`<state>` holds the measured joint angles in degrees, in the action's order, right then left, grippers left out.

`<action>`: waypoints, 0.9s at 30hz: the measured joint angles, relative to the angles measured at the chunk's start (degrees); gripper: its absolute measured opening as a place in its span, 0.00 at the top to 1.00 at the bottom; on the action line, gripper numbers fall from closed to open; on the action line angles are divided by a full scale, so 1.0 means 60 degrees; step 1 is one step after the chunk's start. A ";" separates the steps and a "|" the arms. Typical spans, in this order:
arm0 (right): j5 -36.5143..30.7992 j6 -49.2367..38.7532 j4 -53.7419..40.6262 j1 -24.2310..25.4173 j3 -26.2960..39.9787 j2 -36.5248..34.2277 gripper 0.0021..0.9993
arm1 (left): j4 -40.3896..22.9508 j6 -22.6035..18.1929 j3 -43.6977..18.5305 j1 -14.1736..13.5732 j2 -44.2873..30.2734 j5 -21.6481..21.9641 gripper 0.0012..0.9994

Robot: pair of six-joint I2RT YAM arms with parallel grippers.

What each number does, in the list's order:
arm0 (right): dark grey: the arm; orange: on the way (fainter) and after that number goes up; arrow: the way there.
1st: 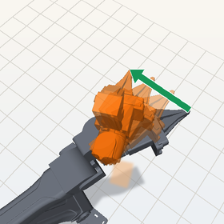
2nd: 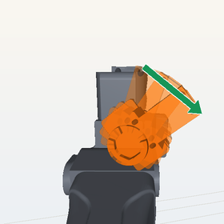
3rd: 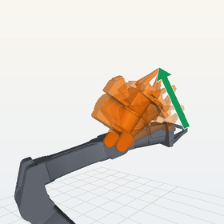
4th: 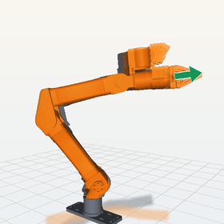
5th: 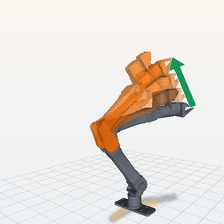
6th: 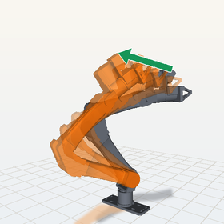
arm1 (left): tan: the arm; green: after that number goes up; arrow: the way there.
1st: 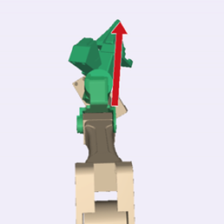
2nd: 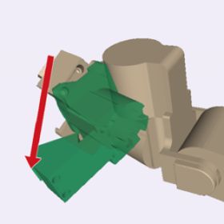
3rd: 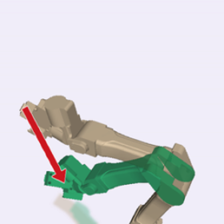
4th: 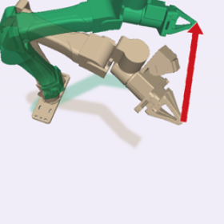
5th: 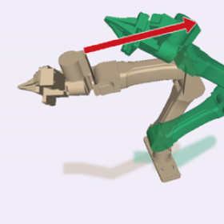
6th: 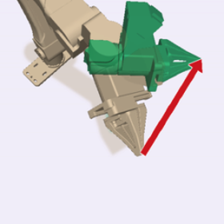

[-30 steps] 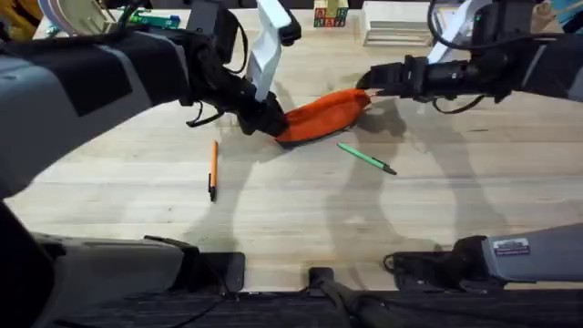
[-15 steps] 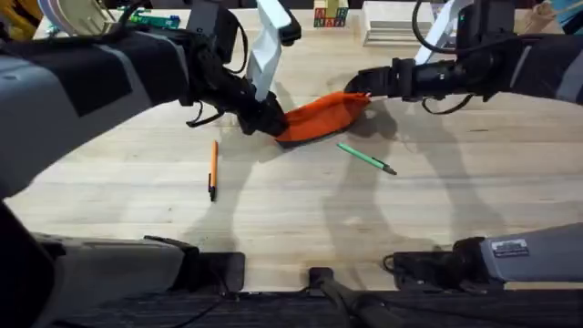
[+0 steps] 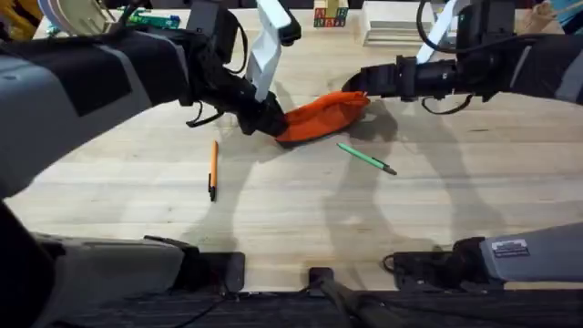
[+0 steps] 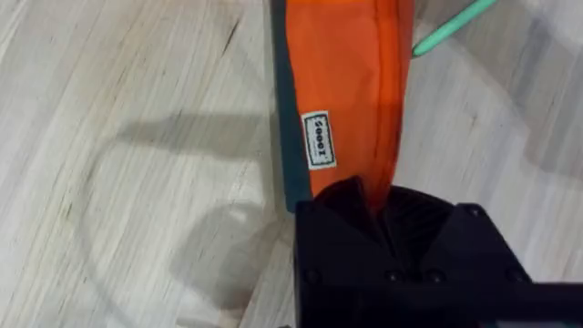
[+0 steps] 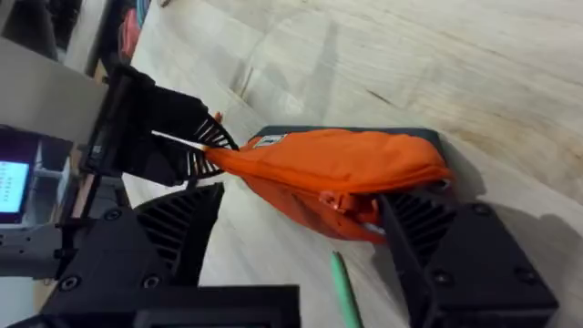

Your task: Unzip the bag, pick up the pens from the table one at a time and place them inside, then zip the bag closed.

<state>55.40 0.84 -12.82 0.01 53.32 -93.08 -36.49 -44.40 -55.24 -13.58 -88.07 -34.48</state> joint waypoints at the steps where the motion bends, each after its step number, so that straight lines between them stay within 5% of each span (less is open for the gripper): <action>1: 0.0004 -0.0003 0.0000 0.0000 0.0000 0.0000 0.00 | 0.0002 0.0000 0.0000 0.0002 0.0000 0.0000 0.96; 27: 0.0147 -0.0148 -0.0484 0.0004 0.0055 0.0762 0.00 | -0.0007 0.0000 0.0000 0.0004 0.0000 0.0021 0.96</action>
<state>56.28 -0.05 -15.73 0.03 53.65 -88.50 -36.53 -44.40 -55.24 -13.56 -88.07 -34.35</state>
